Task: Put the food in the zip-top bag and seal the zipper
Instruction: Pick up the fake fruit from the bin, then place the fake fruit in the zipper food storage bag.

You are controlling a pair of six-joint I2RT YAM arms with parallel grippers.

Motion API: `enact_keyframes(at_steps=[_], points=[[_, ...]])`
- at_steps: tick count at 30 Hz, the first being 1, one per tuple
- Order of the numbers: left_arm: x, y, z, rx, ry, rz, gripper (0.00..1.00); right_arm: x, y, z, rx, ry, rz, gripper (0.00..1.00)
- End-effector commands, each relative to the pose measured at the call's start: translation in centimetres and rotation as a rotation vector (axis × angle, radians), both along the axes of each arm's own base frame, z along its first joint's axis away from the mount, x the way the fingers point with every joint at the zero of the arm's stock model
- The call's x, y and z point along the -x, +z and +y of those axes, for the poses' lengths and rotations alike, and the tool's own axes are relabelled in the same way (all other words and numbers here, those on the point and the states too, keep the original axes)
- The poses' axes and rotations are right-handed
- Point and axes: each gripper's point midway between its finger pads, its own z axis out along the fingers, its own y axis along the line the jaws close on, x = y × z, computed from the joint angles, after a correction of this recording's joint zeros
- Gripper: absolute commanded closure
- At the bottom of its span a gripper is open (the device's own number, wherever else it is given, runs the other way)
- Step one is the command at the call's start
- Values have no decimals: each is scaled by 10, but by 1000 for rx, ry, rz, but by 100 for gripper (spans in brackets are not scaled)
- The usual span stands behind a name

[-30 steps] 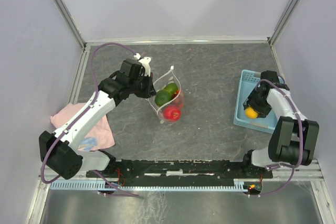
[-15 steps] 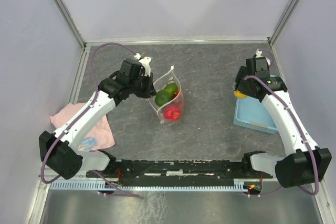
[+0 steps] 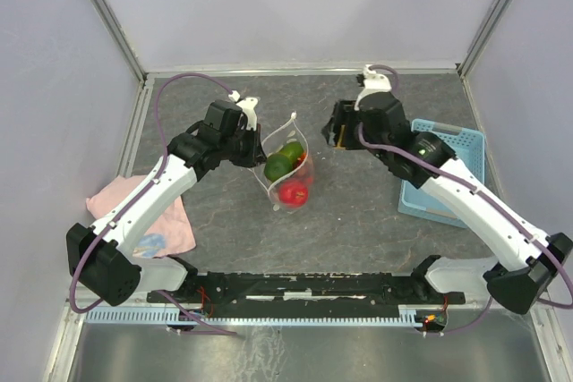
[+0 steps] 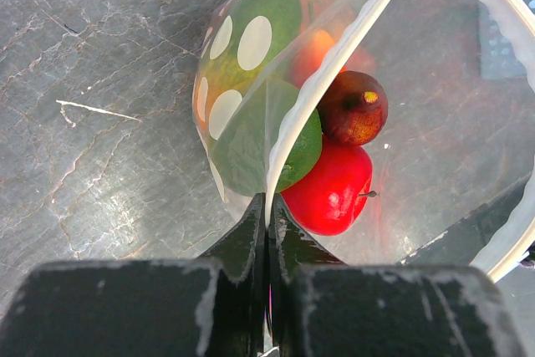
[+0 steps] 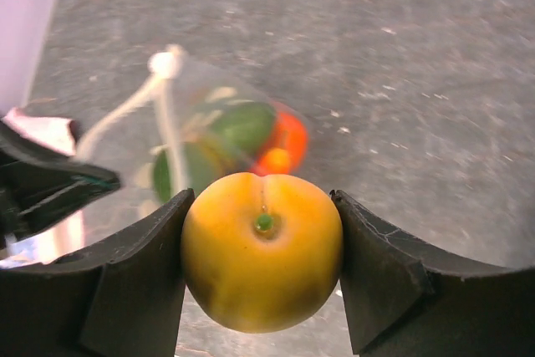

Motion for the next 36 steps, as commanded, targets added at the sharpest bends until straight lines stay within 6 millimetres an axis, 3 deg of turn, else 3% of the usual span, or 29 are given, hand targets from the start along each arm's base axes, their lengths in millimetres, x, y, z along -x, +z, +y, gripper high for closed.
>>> enact_keyframes(at_steps=[1,9,16,25,32,36], points=[[-2,19,-6,55,-5,-47,97,-5,53,50,-101,69,-165,55],[-1,20,-6,59,-5,-49,97,13,63,117,-164,206,-230,55],[-1,21,-6,62,-5,-51,97,7,32,153,-139,244,-196,52],[0,22,-6,64,-7,-53,97,-14,-14,145,-15,134,-165,43],[0,22,-6,64,-6,-54,97,-24,-31,138,60,86,-159,28],[0,22,-6,64,-7,-53,97,-23,-31,138,62,89,-156,20]])
